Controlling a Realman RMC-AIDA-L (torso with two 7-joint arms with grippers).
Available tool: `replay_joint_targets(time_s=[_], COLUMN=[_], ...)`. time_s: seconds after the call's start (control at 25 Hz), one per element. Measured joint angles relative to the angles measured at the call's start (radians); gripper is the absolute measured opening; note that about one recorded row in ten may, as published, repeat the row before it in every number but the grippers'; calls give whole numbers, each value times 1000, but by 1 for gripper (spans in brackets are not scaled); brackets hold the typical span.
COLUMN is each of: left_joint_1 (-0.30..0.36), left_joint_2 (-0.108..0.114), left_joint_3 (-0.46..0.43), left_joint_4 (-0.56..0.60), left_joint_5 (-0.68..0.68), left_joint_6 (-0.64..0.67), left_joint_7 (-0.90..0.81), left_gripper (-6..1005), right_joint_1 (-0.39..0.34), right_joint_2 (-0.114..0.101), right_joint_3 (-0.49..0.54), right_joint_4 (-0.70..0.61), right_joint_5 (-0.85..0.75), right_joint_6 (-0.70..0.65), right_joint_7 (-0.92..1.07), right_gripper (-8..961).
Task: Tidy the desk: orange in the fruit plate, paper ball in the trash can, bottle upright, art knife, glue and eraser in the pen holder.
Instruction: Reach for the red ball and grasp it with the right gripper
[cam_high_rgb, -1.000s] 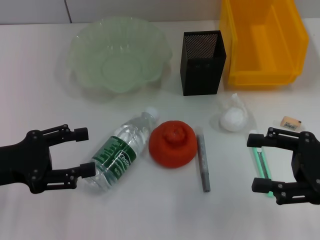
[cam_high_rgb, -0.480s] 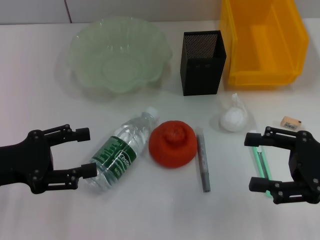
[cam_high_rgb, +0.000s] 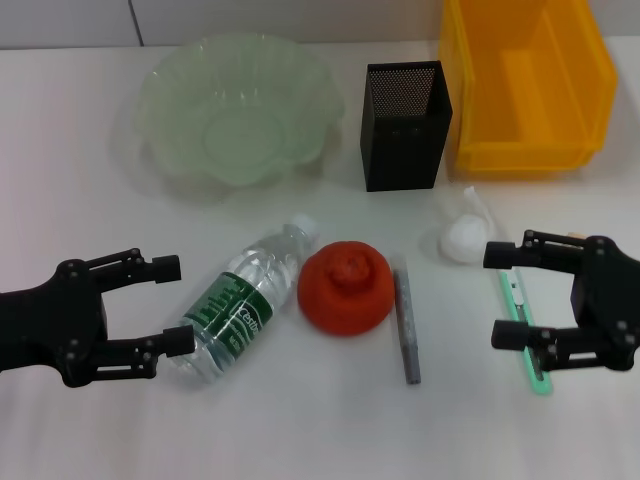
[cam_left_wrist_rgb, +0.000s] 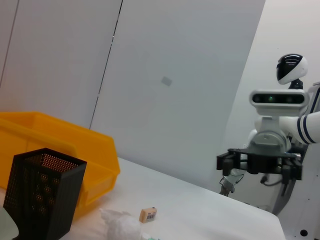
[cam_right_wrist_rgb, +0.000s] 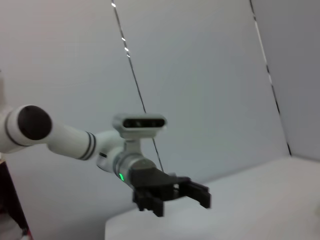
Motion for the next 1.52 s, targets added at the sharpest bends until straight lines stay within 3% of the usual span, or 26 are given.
replay_joint_targets(time_s=[0.28, 0.36, 0.56, 0.68, 0.76, 1.08, 1.52], left_joint_1=[-2, -2, -4, -5, -6, -9, -13], left_joint_2=[0, 0, -4, -6, -8, -12, -14], left_joint_3=[3, 8, 15, 21, 25, 26, 42], left_joint_4=[0, 0, 0, 0, 0, 0, -7], left_joint_5=[0, 0, 0, 0, 0, 0, 0], left_joint_6=[-5, -8, -17, -19, -21, -36, -71], left_joint_7=[0, 0, 5, 7, 9, 13, 14], left_gripper=[851, 851, 850, 850, 849, 848, 846], right_joint_1=[68, 102, 186, 224, 275, 374, 430], right_joint_2=[-11, -12, -13, -13, -10, 16, 20], right_joint_3=[-71, -153, -269, -314, -399, -586, -736], right_joint_4=[-188, -292, -407, -432, -451, -430, -243], right_joint_5=[-33, -65, -152, -193, -250, -363, -269], right_joint_6=[38, 41, 44, 58, 102, 225, 491], right_joint_7=[315, 439, 584, 633, 702, 785, 781], right_gripper=[835, 835, 834, 834, 834, 833, 832])
